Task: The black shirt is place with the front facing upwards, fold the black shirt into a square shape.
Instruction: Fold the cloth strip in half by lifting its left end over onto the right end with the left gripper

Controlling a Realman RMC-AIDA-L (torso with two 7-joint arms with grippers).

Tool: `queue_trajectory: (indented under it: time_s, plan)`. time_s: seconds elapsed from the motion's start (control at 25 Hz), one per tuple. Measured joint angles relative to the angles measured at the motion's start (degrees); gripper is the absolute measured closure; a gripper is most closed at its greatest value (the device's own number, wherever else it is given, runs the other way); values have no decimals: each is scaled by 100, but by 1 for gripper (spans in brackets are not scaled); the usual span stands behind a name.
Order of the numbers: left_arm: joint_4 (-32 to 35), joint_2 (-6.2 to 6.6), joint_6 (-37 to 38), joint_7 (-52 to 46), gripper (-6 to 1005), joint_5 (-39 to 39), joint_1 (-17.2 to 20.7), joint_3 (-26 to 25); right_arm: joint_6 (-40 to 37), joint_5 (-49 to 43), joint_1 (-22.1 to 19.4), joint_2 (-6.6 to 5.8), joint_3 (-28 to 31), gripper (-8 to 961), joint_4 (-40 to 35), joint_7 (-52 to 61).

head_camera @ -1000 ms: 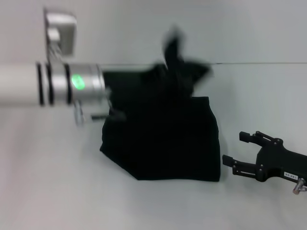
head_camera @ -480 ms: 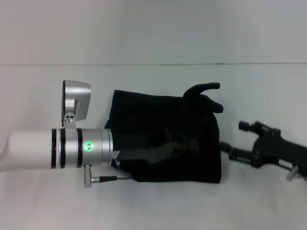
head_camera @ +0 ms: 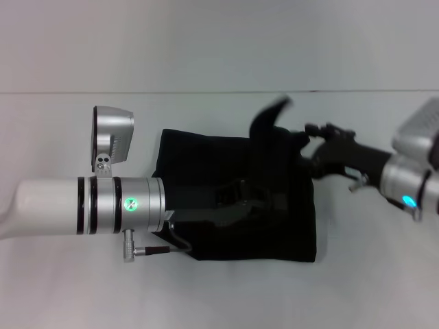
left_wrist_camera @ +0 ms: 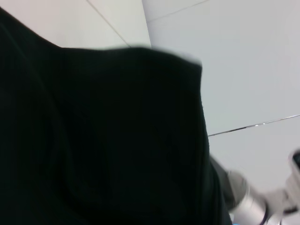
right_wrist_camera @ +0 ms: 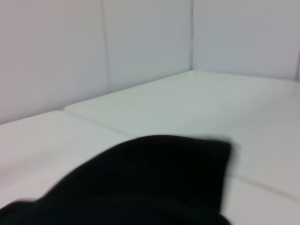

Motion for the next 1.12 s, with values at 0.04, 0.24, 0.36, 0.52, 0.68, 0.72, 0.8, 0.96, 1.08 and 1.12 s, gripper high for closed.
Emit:
queue_trajectory:
  time_s: [0.04, 0.24, 0.36, 0.52, 0.68, 0.72, 0.8, 0.96, 1.08, 1.12]
  plan:
    - [-2, -6, -3, 50, 945, -1, -4, 0, 131, 60, 101, 1, -4, 22, 10, 0]
    - [-83, -36, -45, 356, 945, -1, -94, -4, 431, 396, 430, 0, -36, 22, -36, -18]
    - [-289, -45, -326, 607, 944, 0, -220, 9, 450, 466, 459, -12, -33, 22, -79, -50]
    - [-687, -48, -983, 934, 941, 11, -393, 20, 462, 491, 317, -16, -2, 22, -117, -60]
    - [-954, -71, -1420, 1122, 937, 6, -509, 23, 354, 748, -6, -32, 2, 21, -162, -80]
    - [-994, -73, -1464, 1145, 936, 7, -530, 22, 283, 859, -107, -34, 2, 21, -193, -87]
    - [-1044, -73, -1463, 1172, 934, 27, -579, 30, 65, 1234, -351, -35, 3, 21, -264, -100]
    - [-1104, -70, -1343, 1277, 931, 49, -679, 176, -473, 2227, -876, -41, 2, 21, -308, -261]
    - [-1106, -76, -1211, 1497, 928, 46, -767, 270, -741, 2816, -1208, -44, 2, 21, -312, -368]
    - [-1107, -78, -1172, 1563, 892, 54, -799, 324, -785, 2913, -1266, -45, 2, 21, -305, -372]
